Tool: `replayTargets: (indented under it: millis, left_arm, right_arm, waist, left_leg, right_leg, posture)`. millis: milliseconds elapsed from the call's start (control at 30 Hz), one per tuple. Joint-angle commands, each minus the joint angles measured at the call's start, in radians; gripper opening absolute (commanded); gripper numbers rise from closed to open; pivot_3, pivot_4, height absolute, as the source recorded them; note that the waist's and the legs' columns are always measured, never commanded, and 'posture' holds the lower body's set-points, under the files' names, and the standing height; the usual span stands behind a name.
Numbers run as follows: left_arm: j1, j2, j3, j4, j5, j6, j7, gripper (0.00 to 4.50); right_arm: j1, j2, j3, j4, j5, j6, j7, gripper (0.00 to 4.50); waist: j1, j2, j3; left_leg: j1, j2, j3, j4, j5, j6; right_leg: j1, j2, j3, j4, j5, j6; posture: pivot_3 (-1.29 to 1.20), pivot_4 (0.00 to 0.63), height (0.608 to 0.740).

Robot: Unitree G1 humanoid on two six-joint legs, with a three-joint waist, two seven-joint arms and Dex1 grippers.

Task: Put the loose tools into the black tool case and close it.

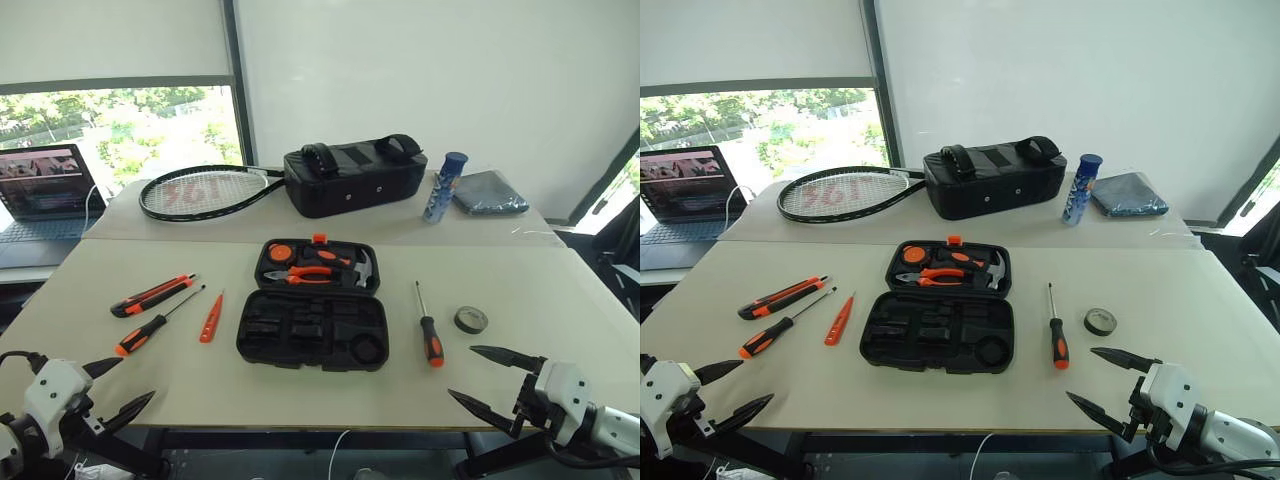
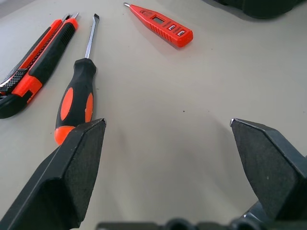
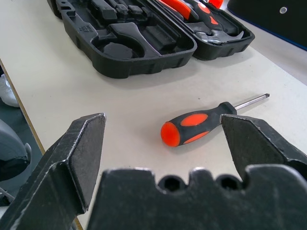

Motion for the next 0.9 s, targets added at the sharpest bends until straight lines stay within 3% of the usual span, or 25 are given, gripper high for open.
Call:
replayTargets:
  millis: [33,267,467,633,800,900]
  left_arm:
    - [-0.018,0.01,0.02,-0.023,-0.03,0.011,-0.009,4.47]
    - [-0.037,0.024,0.069,-0.051,-0.169,0.22,-0.007,4.47]
    - [0.085,-0.055,0.24,0.004,-0.201,0.289,0.076,4.47]
    - [0.177,-0.075,0.318,0.016,-0.236,0.432,0.124,4.47]
    - [0.072,-0.009,0.336,-0.024,-0.313,0.529,0.144,4.47]
    - [-0.064,0.097,0.263,-0.021,-0.307,0.583,0.139,4.47]
  right_arm:
    - [0.0,-0.005,-0.001,-0.012,0.009,-0.019,0.007,4.43]
    - [-0.071,0.083,0.061,-0.059,0.02,-0.165,-0.02,4.43]
    - [-0.11,0.14,0.137,-0.246,0.216,-0.051,-0.034,4.43]
    - [-0.123,0.151,0.198,-0.273,0.183,-0.079,-0.005,4.43]
    - [-0.154,0.147,0.241,-0.261,0.18,-0.08,0.027,4.43]
    - [-0.179,0.145,0.254,-0.247,0.17,-0.072,0.026,4.43]
  waist:
    - [0.0,0.0,0.0]
    - [-0.004,0.0,0.0]
    - [-0.027,0.0,0.0]
    - [-0.021,-0.006,-0.002]
    - [0.004,-0.008,-0.002]
    - [0.011,-0.012,-0.003]
  left_leg:
    - [0.0,0.0,0.0,0.0,0.0,0.0]
    - [0.0,0.0,0.0,0.0,0.0,0.0]
    - [0.001,0.003,-0.001,0.0,-0.001,-0.001]
    - [0.002,0.004,-0.001,0.0,-0.003,-0.002]
    - [0.003,0.004,-0.001,0.001,-0.003,-0.002]
    - [0.005,0.005,-0.001,0.001,-0.003,-0.002]
  right_leg:
    - [0.0,0.0,0.0,0.0,0.0,0.0]
    - [0.0,0.0,0.0,0.0,0.0,0.0]
    - [-0.001,0.002,-0.001,0.003,0.002,0.003]
    - [0.0,0.002,-0.003,0.003,-0.001,-0.001]
    - [0.0,0.001,-0.005,0.003,-0.004,-0.006]
    - [0.0,0.001,-0.007,0.003,-0.004,-0.006]
  posture:
    - [0.0,0.15,0.74]
    - [0.0,0.15,0.74]
    - [0.0,0.15,0.74]
    - [0.0,0.15,0.74]
    - [0.0,0.15,0.74]
    - [0.0,0.15,0.74]
